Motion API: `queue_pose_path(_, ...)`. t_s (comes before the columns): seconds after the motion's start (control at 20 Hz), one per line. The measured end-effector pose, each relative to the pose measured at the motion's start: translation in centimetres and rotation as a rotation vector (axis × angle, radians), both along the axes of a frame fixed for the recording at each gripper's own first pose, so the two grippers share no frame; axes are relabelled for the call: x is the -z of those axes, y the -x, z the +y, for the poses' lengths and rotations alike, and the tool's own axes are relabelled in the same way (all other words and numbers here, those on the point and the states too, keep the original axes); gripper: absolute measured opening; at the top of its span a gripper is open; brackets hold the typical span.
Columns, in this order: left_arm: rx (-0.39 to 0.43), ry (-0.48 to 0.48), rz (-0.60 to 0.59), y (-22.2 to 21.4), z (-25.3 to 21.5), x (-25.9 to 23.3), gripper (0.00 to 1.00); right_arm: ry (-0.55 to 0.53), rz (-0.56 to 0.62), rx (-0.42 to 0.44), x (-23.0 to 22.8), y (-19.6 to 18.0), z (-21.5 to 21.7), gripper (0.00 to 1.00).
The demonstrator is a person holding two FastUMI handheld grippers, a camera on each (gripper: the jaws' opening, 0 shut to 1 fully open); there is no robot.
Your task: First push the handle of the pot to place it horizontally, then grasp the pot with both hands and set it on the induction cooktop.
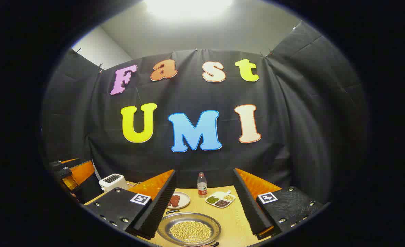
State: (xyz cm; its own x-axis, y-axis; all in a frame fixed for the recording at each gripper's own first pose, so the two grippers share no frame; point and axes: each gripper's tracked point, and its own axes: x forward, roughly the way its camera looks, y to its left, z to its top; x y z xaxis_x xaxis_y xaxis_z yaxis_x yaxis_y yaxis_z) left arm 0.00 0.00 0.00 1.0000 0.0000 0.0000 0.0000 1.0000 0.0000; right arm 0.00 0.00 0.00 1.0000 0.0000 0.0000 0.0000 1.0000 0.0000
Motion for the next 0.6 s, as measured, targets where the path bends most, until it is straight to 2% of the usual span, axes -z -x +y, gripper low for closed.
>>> queue_pose_path(0.25, 0.041, -0.005, -0.024, -1.4, 0.6, -0.3, 0.99, 0.015, -0.006, 0.036, -0.2, -0.3, 0.7, 0.98)
queue_pose_path(0.4, 0.046, 0.011, -0.013, -2.5, 0.9, -0.2, 0.94, 0.025, -0.011, 0.055, -0.4, -0.8, 0.5, 0.98)
queue_pose_path(0.55, 0.065, 0.017, -0.047, -3.3, 0.7, -1.4, 0.99, 0.023, -0.020, 0.054, -0.6, -1.3, 0.6, 0.98)
queue_pose_path(0.6, 0.072, 0.016, -0.052, -3.6, 0.4, -1.5, 0.99, 0.023, -0.015, 0.051, -0.3, -1.4, 0.8, 0.94)
